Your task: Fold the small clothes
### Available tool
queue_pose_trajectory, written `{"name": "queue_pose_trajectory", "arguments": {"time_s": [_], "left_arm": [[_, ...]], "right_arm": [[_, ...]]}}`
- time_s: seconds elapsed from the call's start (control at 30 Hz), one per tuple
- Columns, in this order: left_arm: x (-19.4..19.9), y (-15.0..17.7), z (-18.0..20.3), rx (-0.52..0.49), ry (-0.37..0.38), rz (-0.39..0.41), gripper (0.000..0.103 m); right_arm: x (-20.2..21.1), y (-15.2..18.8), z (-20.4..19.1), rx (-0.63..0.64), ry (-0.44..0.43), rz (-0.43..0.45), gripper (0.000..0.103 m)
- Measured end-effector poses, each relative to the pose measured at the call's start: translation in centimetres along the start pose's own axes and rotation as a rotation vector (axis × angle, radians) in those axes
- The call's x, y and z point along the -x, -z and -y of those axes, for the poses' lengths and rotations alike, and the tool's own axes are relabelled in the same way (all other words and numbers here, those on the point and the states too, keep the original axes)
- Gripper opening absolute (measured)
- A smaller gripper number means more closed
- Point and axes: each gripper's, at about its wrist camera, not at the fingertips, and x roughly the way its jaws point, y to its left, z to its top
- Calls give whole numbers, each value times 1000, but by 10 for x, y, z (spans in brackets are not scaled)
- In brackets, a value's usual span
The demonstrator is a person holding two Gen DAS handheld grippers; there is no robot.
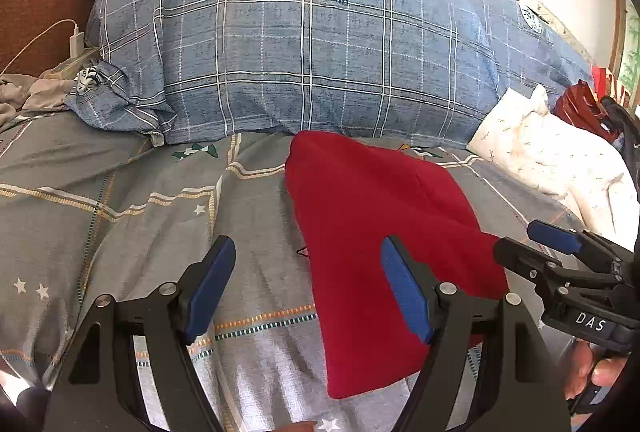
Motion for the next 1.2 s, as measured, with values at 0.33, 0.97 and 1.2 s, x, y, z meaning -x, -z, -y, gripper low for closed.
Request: {"name": "queue_pose_trajectory", "arguments": {"time_s": [0.33,0.97,1.2], "left_arm": [[-3,1,1,-6,-7,-1,75],[-11,4,5,-14,-2,-26,75],[-12,4,5,-12,-2,-29,75]], "right_arm": [[-5,-1,0,-3,-7,-10,73],[-16,2,-2,-8,-16,-41,73],[-19,4,-4,-4,-20,-52,73]]}}
